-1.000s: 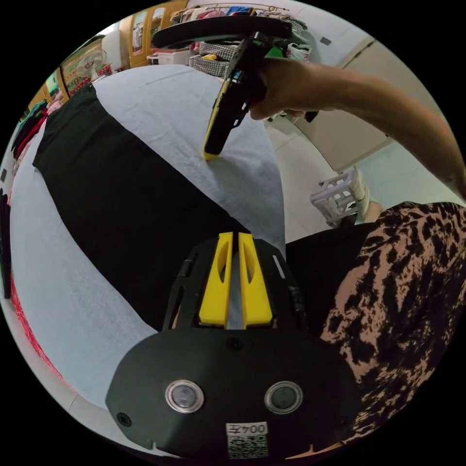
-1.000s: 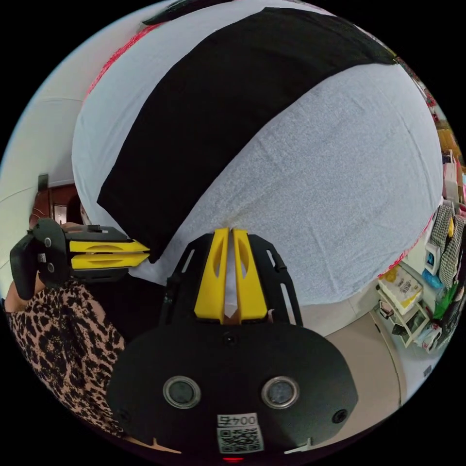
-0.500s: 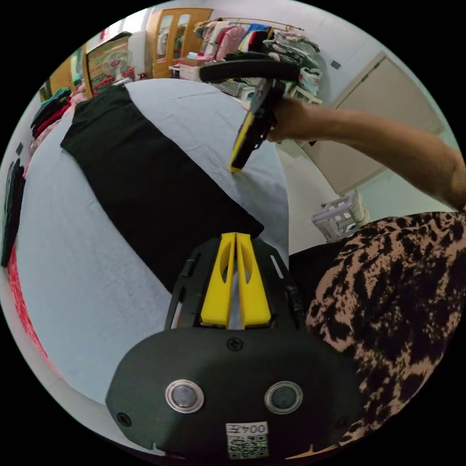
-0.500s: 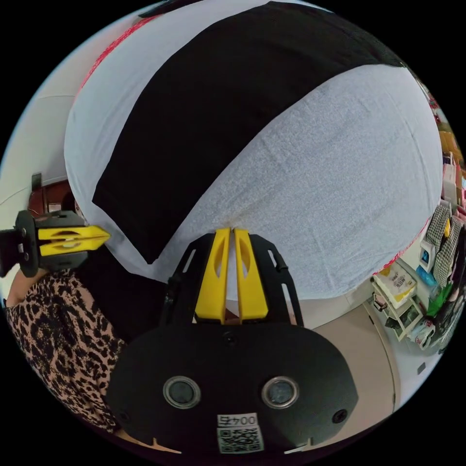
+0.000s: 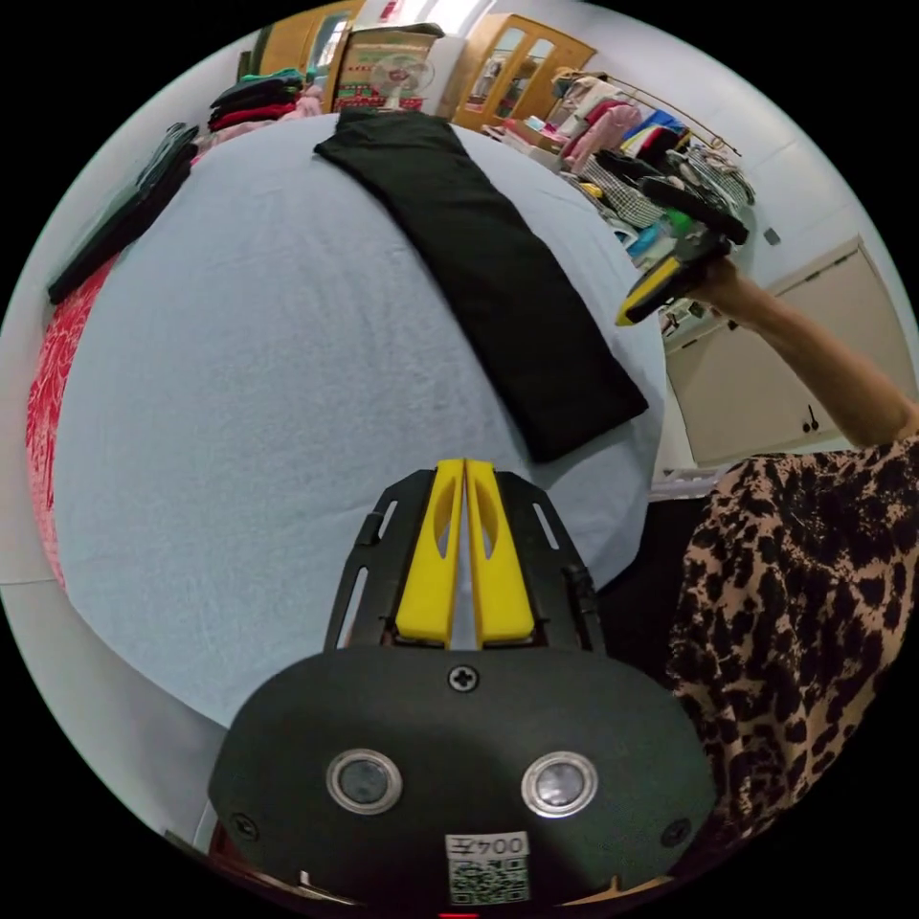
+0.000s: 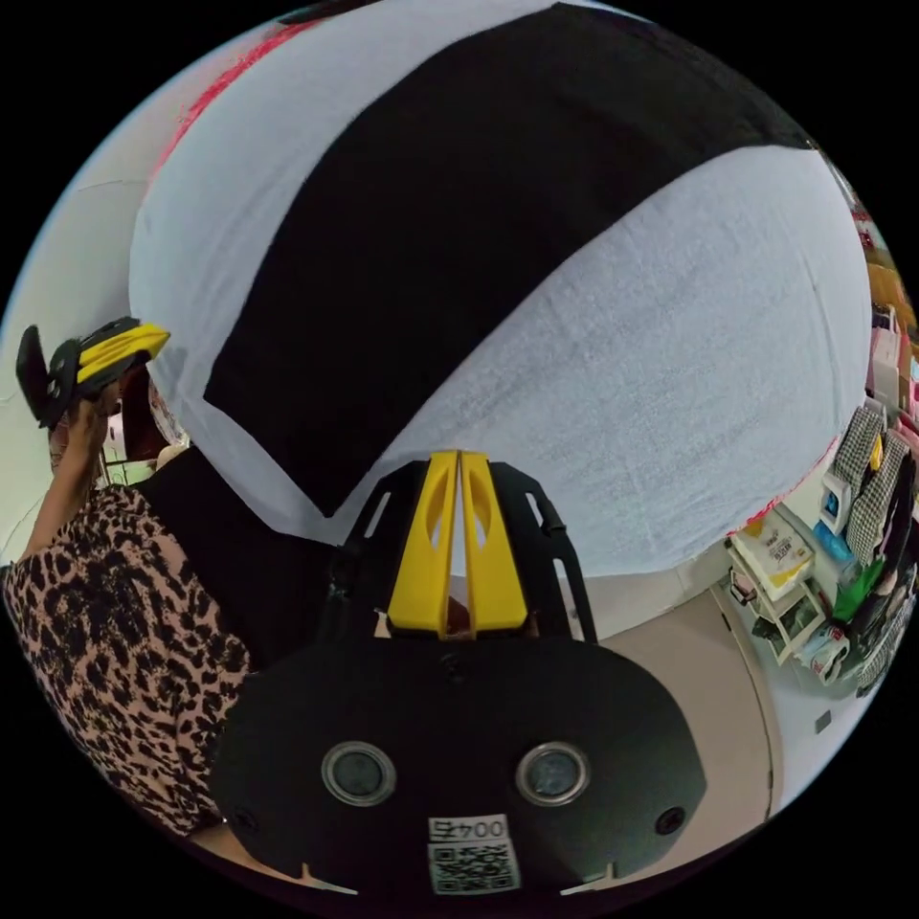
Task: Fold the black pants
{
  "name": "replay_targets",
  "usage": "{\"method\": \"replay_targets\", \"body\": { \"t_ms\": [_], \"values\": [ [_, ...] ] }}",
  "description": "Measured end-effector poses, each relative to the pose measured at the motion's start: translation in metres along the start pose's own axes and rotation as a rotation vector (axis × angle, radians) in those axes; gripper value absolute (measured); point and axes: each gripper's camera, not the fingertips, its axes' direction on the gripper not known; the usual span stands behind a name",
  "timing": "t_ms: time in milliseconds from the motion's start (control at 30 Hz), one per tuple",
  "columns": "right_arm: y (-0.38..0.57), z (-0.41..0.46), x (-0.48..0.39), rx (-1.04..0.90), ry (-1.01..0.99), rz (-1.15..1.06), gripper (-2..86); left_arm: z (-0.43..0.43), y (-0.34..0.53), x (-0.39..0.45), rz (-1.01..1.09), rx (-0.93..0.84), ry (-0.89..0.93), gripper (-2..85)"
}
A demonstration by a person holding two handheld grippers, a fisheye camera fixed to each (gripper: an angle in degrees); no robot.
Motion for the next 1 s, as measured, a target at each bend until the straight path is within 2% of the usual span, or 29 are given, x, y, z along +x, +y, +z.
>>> {"method": "replay_targets", "body": {
  "t_ms": [267,500,667,900,1000],
  "values": [
    [-0.028,-0.004,-0.052,0.022,-0.184,-0.021,0.8,-0.004,0.001,-0.053,-0.036,-0.045,-0.041,0.1],
    [-0.056,0.029,-0.083,-0.067,-0.171,0.025,0.6,0.002,-0.009,-0.070,0.045,-0.115,-0.099,0.1],
    [-0.068,0.030,-0.094,-0.039,-0.108,0.053,-0.2,-0.002,-0.015,-0.076,0.102,-0.130,-0.122,0.1],
    [-0.085,0.036,-0.084,-0.070,-0.211,0.167,-0.4,-0.008,-0.025,-0.104,0.121,-0.149,-0.036,0.1],
    [-0.092,0.039,-0.085,-0.075,-0.201,0.164,-0.4,-0.011,-0.029,-0.107,0.163,-0.151,-0.054,0.2]
  ]
}}
